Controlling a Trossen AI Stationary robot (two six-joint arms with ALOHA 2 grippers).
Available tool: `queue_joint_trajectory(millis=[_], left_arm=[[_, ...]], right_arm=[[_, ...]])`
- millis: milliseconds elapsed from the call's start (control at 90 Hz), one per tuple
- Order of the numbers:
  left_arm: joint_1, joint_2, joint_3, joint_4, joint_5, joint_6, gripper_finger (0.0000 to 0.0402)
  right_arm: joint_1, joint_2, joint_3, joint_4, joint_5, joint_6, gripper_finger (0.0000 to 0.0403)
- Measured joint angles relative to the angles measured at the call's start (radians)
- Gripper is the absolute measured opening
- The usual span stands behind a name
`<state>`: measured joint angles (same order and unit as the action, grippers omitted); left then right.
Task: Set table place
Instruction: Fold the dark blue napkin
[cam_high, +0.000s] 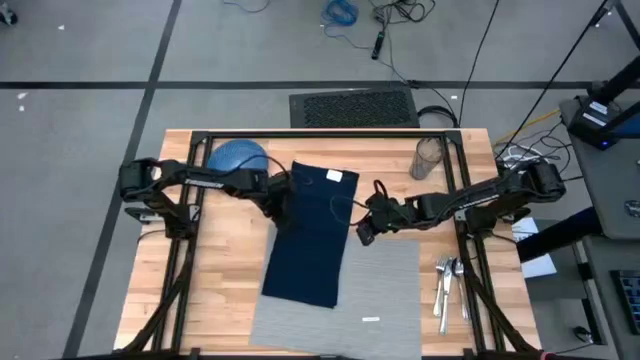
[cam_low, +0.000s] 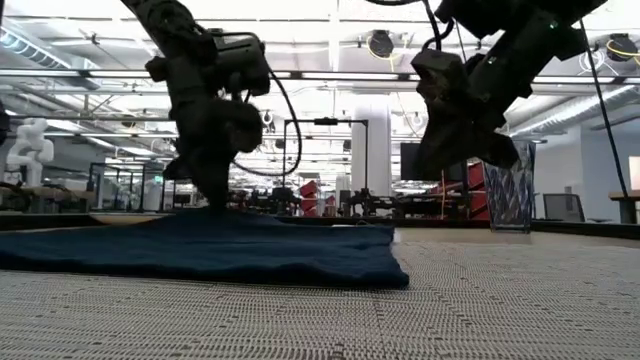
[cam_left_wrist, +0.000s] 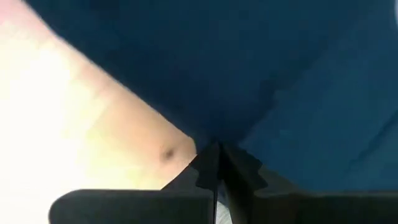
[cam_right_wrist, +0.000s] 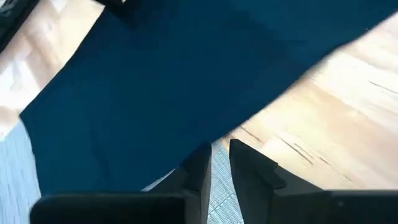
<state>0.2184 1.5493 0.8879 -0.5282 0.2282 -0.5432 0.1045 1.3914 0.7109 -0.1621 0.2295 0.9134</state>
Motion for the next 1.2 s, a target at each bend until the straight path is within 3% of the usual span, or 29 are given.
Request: queue_joint_trajectory(millis=[267,500,711,1033,1200], left_arm=[[0.016,-0.049,0.032,-0.001,-0.004,0.006,0.0000],[0.017,-0.048,0.032,-0.002,0.035,0.005,0.0000],[0.018,-0.093,0.044,0.034,0.072,0.001,0.0000],[0.049,-0.144,0.052,-0.122,-0.010,0.056,0.0000],[0.051,-0.144,0.052,-0.137,-0.046,0.060,0.0000]], right_arm=[[0.002,0.000,0.000,0.029,-0.001,-0.026,0.0045],[0.009,0.000,0.000,0.109,-0.054,-0.192,0.0045],[0.010,-0.001,0.001,0.138,-0.075,-0.230,0.0045],[0.041,0.000,0.000,0.135,-0.094,-0.389,0.0045],[0.056,0.000,0.000,0.137,-0.101,-0.362,0.0045]])
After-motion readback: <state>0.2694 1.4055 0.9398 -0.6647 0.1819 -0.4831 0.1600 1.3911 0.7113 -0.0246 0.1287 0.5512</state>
